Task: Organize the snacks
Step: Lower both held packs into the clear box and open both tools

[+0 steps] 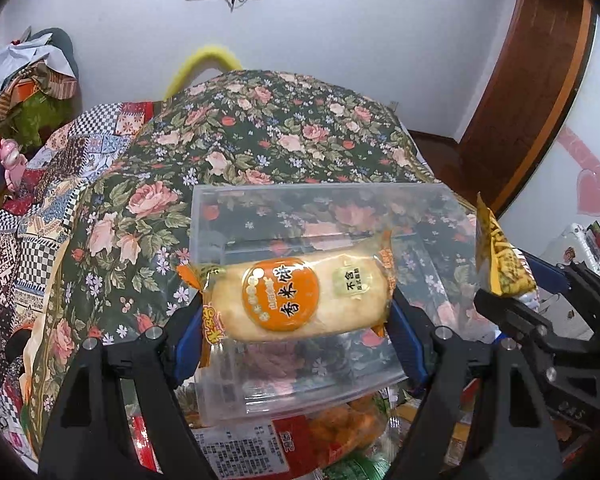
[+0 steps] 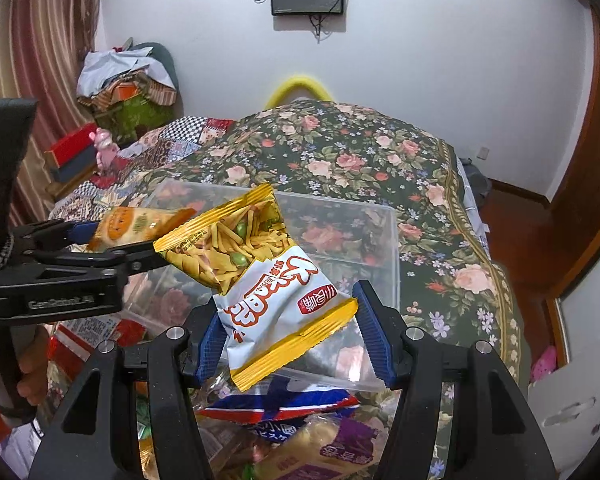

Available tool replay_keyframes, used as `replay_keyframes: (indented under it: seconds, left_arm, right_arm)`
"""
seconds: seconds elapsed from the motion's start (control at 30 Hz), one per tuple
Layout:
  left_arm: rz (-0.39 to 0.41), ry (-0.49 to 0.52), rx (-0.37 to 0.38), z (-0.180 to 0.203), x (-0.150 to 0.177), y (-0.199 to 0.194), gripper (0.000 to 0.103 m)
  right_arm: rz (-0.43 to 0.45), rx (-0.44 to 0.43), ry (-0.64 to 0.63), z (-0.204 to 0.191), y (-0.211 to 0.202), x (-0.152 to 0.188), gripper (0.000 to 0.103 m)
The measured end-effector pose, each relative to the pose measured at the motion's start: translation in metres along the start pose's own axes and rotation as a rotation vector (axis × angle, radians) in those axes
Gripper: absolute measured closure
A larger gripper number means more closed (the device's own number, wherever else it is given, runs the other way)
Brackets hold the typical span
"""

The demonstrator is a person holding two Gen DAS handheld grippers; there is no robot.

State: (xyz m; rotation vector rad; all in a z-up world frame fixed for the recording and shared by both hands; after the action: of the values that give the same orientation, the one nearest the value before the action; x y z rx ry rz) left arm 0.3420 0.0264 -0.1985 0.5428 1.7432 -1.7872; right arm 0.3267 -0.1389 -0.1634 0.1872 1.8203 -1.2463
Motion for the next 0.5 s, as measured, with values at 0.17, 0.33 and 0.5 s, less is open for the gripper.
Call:
replay_keyframes:
  seconds: [0.17, 0.33, 0.5]
  left_arm:
    - [-0.043, -0.001, -0.011, 0.000, 0.003, 0.010, 0.016]
    - [-0.061, -0.035, 0.029, -0.002, 0.006, 0.006, 0.013]
    - [0.016, -0.023, 0.011, -0.008, 0.000, -0.024, 0.013]
  right_arm:
    - [-0.004, 0.039, -0.025, -0.001, 0.005, -0.002, 0.034]
    - [0.038, 0.049, -0.048, -0.004, -0.007, -0.007, 0.021]
    - [0.081, 0.037, -0.045, -0.008, -0.026, -0.012, 0.021]
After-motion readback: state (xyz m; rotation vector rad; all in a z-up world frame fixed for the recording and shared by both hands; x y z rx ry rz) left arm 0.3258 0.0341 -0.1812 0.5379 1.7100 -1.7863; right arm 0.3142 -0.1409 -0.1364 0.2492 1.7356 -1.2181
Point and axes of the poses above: each gripper's, at about its wrist camera, not at the fingertips, and y roughly the way its jaws point, z to its right, x to its underside, the point moved 9 cm from there along y, roughly the way its jaws point, and after that the axes turned 7 degrees about -x, right-handed, at the moved point
